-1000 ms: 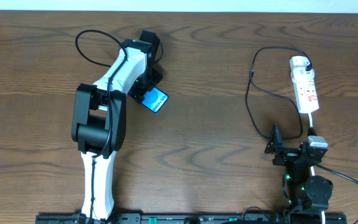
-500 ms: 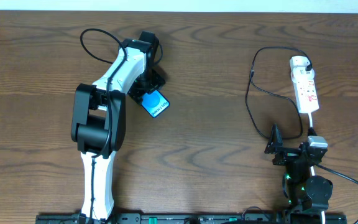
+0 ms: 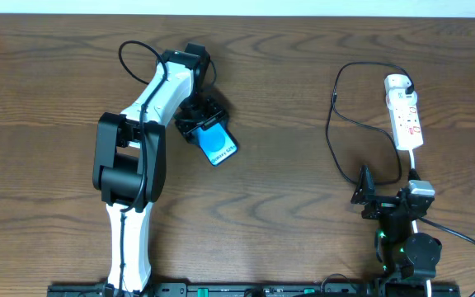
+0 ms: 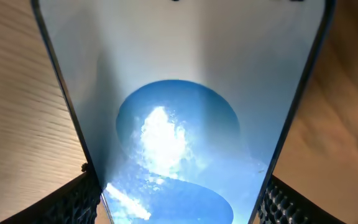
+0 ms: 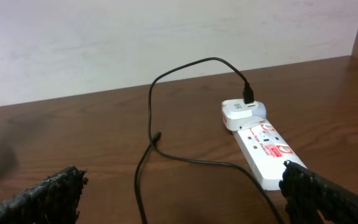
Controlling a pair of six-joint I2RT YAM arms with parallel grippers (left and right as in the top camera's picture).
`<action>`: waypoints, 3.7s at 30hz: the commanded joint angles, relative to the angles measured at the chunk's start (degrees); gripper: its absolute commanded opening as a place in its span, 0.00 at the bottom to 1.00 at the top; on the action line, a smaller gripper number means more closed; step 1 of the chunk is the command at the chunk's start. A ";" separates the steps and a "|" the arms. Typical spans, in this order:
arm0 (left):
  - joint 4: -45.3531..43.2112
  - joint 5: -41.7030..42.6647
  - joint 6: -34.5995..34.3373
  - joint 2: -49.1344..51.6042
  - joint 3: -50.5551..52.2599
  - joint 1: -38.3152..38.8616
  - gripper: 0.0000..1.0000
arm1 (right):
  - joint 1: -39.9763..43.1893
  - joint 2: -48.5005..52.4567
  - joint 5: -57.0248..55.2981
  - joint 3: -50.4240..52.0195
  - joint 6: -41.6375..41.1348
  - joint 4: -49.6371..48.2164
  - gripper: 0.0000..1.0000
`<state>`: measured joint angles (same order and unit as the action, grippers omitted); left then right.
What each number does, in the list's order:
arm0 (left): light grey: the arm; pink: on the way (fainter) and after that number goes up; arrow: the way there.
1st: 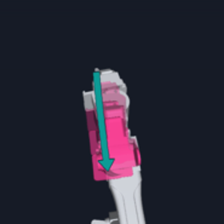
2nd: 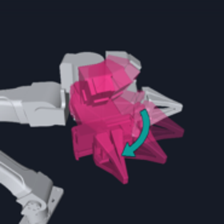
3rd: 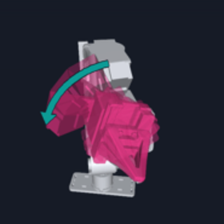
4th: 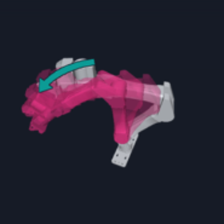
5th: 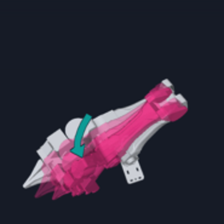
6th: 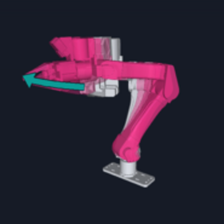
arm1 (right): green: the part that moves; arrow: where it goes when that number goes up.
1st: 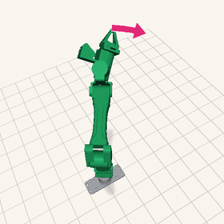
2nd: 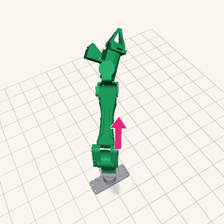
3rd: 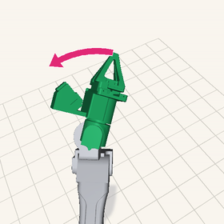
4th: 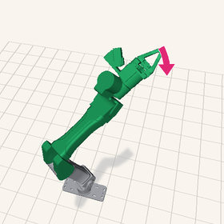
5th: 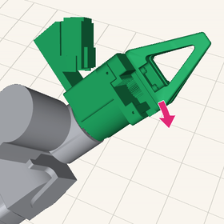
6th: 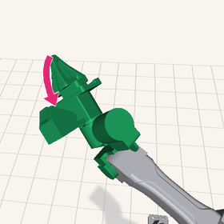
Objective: Plug charger to phone and switch on socket
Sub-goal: 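Lift the phone with the left gripper and tilt it upright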
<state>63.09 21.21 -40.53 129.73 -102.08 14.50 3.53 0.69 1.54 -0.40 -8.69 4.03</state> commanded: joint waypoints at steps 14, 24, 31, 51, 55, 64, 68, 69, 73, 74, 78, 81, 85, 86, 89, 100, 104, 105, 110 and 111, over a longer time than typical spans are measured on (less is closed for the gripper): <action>4.50 24.87 11.17 -2.36 0.22 -0.02 0.64 | -0.11 -0.24 -0.09 0.09 0.22 0.24 0.99; 6.73 32.89 13.11 -2.36 0.22 -0.02 0.64 | -0.11 -0.24 -0.09 0.09 0.20 0.24 0.99; 6.73 37.57 13.94 -2.36 0.22 -0.02 0.64 | -0.11 -0.24 -0.07 0.09 0.22 0.24 0.99; 8.72 41.40 13.88 -2.36 0.22 -0.02 0.64 | -0.11 -0.24 -0.07 0.09 0.20 0.24 0.99; 8.70 41.38 13.73 -2.36 0.22 -0.02 0.64 | -0.11 -0.24 -0.09 0.09 0.22 0.24 0.99; 8.72 41.38 13.73 -2.36 0.22 -0.02 0.64 | -0.11 -0.24 -0.07 0.09 0.20 0.24 0.99; 8.74 41.38 13.73 -2.36 0.22 -0.02 0.64 | -0.11 -0.24 -0.07 0.09 0.20 0.24 0.99; 8.74 41.38 13.73 -2.36 0.22 -0.02 0.64 | -0.11 -0.24 -0.09 0.09 0.22 0.24 0.99; 8.94 41.40 13.73 -2.36 0.22 -0.02 0.64 | -0.11 -0.24 -0.09 0.09 0.22 0.24 0.99; 8.96 41.40 13.73 -2.36 0.22 -0.02 0.64 | -0.11 -0.24 -0.07 0.09 0.22 0.24 0.99; 9.62 41.40 13.94 -2.36 0.22 -0.02 0.64 | -0.11 -0.24 -0.09 0.09 0.22 0.24 0.99; 10.03 41.38 13.97 -2.36 0.22 -0.02 0.64 | -0.11 -0.24 -0.09 0.09 0.20 0.24 0.99; 10.01 41.35 13.97 -2.36 0.22 -0.02 0.64 | -0.11 -0.24 -0.09 0.09 0.22 0.24 0.99; 10.01 41.38 13.97 -2.36 0.22 -0.02 0.64 | -0.11 -0.24 -0.09 0.09 0.20 0.24 0.99; 10.01 41.35 13.97 -2.36 0.22 -0.02 0.64 | -0.11 -0.24 -0.07 0.09 0.20 0.24 0.99; 10.23 41.38 13.94 -2.36 0.22 0.07 0.64 | -0.11 -0.24 -0.09 0.09 0.20 0.24 0.99; 10.21 41.35 13.94 -2.36 0.22 0.07 0.64 | -0.11 -0.24 -0.09 0.09 0.22 0.24 0.99; 10.19 41.35 13.92 -2.36 0.22 0.09 0.64 | -0.11 -0.24 -0.09 0.09 0.20 0.24 0.99; 10.19 41.38 13.92 -2.36 0.22 0.09 0.64 | -0.11 -0.24 -0.09 0.09 0.22 0.24 0.99; 10.19 41.38 13.94 -2.36 0.22 0.09 0.64 | -0.11 -0.24 -0.09 0.09 0.22 0.24 0.99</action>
<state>72.88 59.94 -27.14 129.73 -102.08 14.52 3.53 0.69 1.54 -0.40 -8.69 4.03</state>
